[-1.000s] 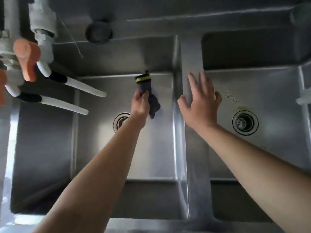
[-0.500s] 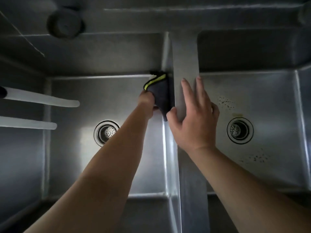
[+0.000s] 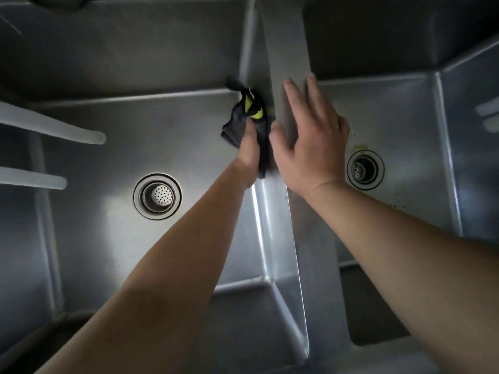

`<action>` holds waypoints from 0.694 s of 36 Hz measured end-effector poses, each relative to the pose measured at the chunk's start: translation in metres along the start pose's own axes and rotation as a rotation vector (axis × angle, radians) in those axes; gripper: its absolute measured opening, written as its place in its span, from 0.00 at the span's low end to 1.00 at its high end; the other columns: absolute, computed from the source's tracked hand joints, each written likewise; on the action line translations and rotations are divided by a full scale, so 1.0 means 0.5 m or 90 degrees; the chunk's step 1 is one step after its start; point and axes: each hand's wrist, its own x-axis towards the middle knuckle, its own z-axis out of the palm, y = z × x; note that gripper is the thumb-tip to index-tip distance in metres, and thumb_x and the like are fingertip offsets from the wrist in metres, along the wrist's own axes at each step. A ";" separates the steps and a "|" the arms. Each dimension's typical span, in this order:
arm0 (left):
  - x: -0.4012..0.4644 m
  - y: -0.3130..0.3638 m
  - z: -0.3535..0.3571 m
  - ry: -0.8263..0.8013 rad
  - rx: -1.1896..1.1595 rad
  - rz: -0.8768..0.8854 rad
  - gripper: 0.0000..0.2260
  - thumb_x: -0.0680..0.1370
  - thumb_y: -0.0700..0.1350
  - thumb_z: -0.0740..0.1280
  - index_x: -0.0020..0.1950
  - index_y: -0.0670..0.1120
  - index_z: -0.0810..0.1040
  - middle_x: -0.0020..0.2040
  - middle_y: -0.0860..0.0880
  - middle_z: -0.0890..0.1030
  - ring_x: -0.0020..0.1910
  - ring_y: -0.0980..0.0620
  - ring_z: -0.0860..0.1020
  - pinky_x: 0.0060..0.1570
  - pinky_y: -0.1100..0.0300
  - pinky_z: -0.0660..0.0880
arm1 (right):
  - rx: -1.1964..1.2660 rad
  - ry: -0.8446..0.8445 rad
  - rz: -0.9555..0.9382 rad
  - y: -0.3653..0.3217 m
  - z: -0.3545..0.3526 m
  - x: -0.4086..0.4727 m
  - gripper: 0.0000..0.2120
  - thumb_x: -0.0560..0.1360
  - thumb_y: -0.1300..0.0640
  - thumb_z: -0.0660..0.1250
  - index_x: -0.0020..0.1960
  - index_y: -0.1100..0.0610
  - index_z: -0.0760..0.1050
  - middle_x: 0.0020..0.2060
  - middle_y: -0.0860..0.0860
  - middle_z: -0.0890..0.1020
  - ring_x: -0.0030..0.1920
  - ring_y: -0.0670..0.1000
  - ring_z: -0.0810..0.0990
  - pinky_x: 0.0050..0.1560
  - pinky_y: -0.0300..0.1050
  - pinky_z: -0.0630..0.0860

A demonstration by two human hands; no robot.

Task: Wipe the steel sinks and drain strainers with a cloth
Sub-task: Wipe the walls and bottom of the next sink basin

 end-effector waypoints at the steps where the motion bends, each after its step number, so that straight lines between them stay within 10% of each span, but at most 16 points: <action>1: -0.009 -0.014 -0.003 -0.035 0.002 -0.002 0.33 0.84 0.63 0.43 0.77 0.41 0.64 0.75 0.36 0.66 0.67 0.39 0.67 0.56 0.57 0.77 | -0.005 0.004 0.002 -0.001 -0.001 -0.001 0.29 0.78 0.42 0.55 0.78 0.46 0.61 0.80 0.51 0.58 0.78 0.54 0.60 0.73 0.65 0.58; 4: -0.059 -0.058 -0.001 -0.049 0.001 -0.039 0.33 0.83 0.65 0.45 0.76 0.44 0.67 0.74 0.38 0.70 0.70 0.38 0.71 0.68 0.43 0.70 | -0.011 0.000 0.002 -0.004 -0.007 -0.005 0.26 0.81 0.42 0.53 0.78 0.46 0.63 0.80 0.51 0.59 0.78 0.54 0.60 0.74 0.64 0.56; 8: -0.120 -0.090 0.001 -0.054 -0.044 -0.018 0.23 0.85 0.57 0.50 0.71 0.48 0.74 0.64 0.49 0.81 0.58 0.56 0.81 0.51 0.61 0.77 | 0.014 0.028 0.017 -0.008 -0.021 -0.028 0.22 0.83 0.47 0.53 0.75 0.50 0.69 0.77 0.51 0.65 0.78 0.55 0.59 0.75 0.61 0.54; 16: -0.125 -0.051 -0.031 -0.023 -0.037 -0.047 0.20 0.83 0.59 0.57 0.52 0.50 0.85 0.49 0.47 0.85 0.47 0.47 0.82 0.44 0.57 0.75 | 0.041 0.014 0.131 -0.004 -0.047 -0.286 0.23 0.82 0.47 0.58 0.76 0.51 0.67 0.79 0.52 0.62 0.80 0.56 0.55 0.75 0.64 0.53; 20: -0.084 -0.024 -0.029 0.001 -0.119 -0.047 0.23 0.81 0.56 0.63 0.71 0.44 0.75 0.66 0.43 0.80 0.66 0.45 0.78 0.70 0.49 0.71 | -0.021 -0.045 0.152 0.004 -0.045 -0.419 0.26 0.82 0.45 0.54 0.79 0.48 0.61 0.80 0.51 0.58 0.80 0.54 0.52 0.76 0.63 0.52; 25: -0.062 -0.015 -0.029 -0.047 -0.054 -0.040 0.25 0.78 0.58 0.66 0.71 0.46 0.74 0.65 0.47 0.80 0.64 0.47 0.78 0.60 0.51 0.77 | -0.103 -0.052 0.185 0.004 -0.015 -0.470 0.27 0.82 0.43 0.50 0.81 0.46 0.53 0.81 0.50 0.54 0.80 0.53 0.53 0.74 0.65 0.56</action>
